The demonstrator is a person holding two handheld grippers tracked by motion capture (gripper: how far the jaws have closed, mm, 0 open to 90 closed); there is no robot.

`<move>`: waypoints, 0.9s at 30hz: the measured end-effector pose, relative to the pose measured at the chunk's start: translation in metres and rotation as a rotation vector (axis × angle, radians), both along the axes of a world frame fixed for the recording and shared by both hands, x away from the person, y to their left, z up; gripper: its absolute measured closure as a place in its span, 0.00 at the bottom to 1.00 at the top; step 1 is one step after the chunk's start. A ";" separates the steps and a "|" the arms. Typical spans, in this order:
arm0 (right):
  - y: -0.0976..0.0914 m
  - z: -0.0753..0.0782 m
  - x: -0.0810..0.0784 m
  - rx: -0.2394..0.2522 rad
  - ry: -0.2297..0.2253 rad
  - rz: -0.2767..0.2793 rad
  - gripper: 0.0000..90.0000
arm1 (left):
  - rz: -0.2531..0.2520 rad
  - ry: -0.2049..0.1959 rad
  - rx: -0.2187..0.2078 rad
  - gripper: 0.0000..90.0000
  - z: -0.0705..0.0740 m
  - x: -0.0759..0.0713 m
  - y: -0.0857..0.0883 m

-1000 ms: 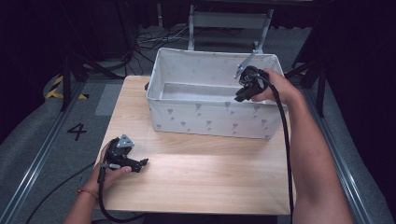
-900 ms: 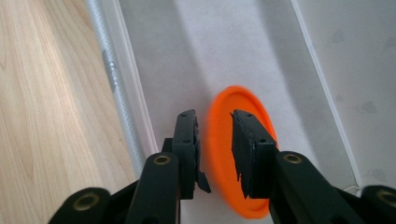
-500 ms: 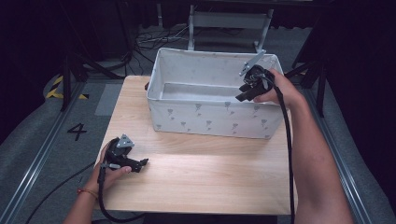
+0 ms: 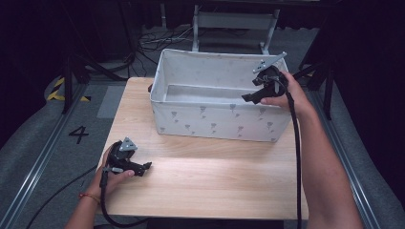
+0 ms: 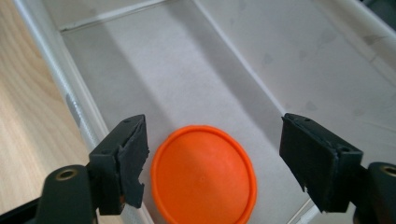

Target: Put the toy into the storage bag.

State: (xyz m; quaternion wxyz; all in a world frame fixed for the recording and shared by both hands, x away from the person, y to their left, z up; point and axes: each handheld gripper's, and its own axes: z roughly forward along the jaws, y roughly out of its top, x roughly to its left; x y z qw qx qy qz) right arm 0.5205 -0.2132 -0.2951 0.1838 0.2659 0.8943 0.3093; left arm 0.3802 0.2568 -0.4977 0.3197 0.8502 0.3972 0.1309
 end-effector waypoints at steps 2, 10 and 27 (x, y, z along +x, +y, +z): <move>-0.001 0.001 -0.005 0.005 -0.036 -0.016 0.24 | 0.002 0.001 -0.002 0.00 0.000 0.000 0.000; -0.004 0.001 -0.022 0.050 -0.103 -0.057 0.26 | 0.000 -0.001 0.001 0.00 0.000 0.000 0.000; -0.020 0.003 -0.061 0.111 -0.160 -0.085 0.29 | 0.003 -0.001 0.001 0.00 0.000 0.000 0.000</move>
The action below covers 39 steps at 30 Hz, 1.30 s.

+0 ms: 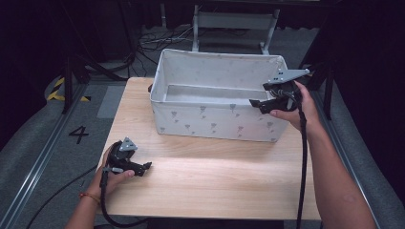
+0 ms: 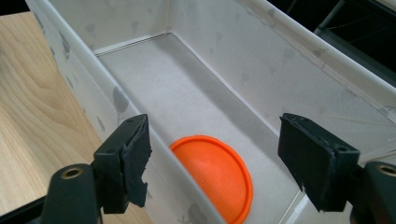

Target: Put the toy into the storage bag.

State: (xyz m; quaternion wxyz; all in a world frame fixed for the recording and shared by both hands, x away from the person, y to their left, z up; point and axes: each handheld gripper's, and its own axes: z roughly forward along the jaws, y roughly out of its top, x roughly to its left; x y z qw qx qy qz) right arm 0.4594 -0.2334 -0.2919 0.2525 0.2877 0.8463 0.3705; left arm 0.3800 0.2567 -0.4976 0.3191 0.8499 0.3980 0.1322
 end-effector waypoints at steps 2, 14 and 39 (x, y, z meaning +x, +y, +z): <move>-0.004 -0.001 -0.006 0.001 -0.006 0.001 0.29 | 0.003 -0.001 -0.003 0.00 0.000 0.000 0.000; -0.020 -0.011 -0.042 0.043 -0.046 0.041 0.29 | 0.004 -0.006 -0.001 0.00 0.000 0.000 0.000; -0.043 -0.059 -0.091 -0.031 -0.093 0.030 0.28 | 0.004 0.000 0.000 0.00 0.000 0.000 0.000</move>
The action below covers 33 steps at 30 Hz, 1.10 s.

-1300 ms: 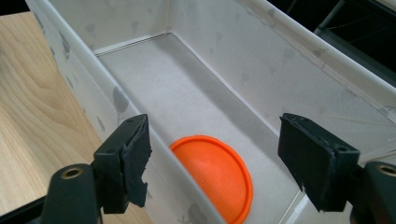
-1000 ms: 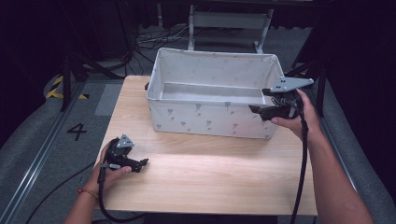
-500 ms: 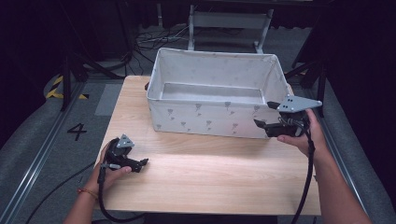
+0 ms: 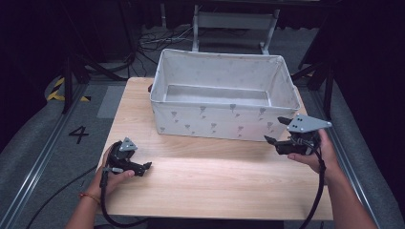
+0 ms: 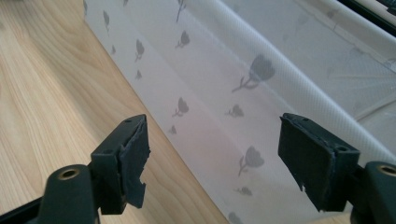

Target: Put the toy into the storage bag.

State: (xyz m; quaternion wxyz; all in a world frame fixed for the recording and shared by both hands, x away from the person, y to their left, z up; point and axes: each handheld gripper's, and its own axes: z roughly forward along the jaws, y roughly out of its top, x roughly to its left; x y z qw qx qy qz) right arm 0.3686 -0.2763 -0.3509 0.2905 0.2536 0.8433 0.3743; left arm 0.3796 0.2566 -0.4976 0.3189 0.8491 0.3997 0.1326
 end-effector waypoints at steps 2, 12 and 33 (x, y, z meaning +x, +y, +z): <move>-0.003 -0.007 -0.005 -0.018 -0.001 -0.007 0.28 | 0.001 -0.001 -0.001 0.00 0.000 0.000 0.000; -0.012 -0.027 -0.016 -0.054 0.018 -0.029 0.27 | 0.003 0.003 0.001 0.00 0.000 0.000 0.000; -0.038 -0.089 -0.028 -0.100 0.107 -0.106 0.23 | 0.005 -0.002 0.007 0.00 0.000 -0.001 0.000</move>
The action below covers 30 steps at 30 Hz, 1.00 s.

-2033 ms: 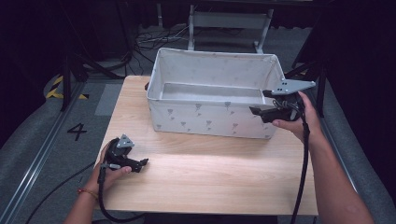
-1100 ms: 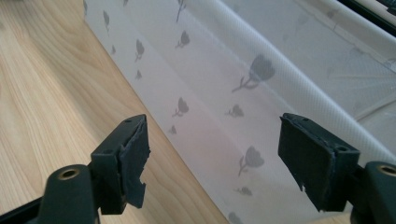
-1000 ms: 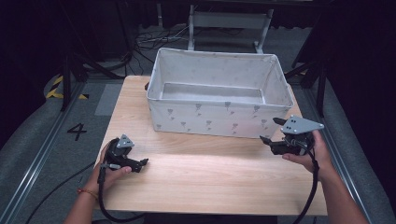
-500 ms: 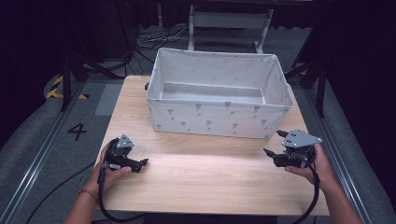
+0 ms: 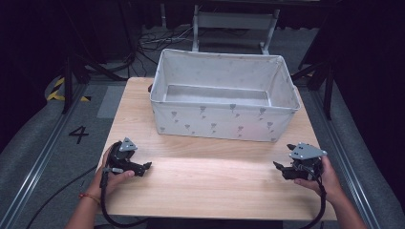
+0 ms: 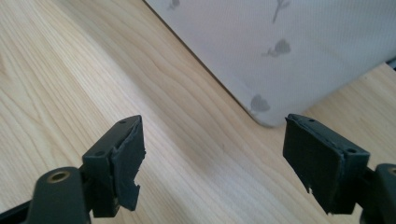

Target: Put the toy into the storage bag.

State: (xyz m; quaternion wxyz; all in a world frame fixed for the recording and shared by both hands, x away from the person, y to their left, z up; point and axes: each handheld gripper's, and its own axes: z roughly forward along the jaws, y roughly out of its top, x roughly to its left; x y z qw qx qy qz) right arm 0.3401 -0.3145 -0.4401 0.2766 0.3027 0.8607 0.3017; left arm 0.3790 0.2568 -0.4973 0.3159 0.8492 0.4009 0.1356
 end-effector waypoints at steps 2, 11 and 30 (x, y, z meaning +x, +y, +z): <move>-0.003 -0.007 -0.001 0.009 0.013 -0.011 0.23 | 0.001 0.000 0.000 0.00 0.000 0.000 0.000; -0.015 -0.024 -0.007 0.051 0.056 -0.039 0.22 | 0.001 0.000 0.001 0.00 0.000 0.000 0.000; -0.052 -0.061 -0.026 0.247 0.149 -0.156 0.22 | 0.001 0.000 0.001 0.00 0.000 0.000 0.000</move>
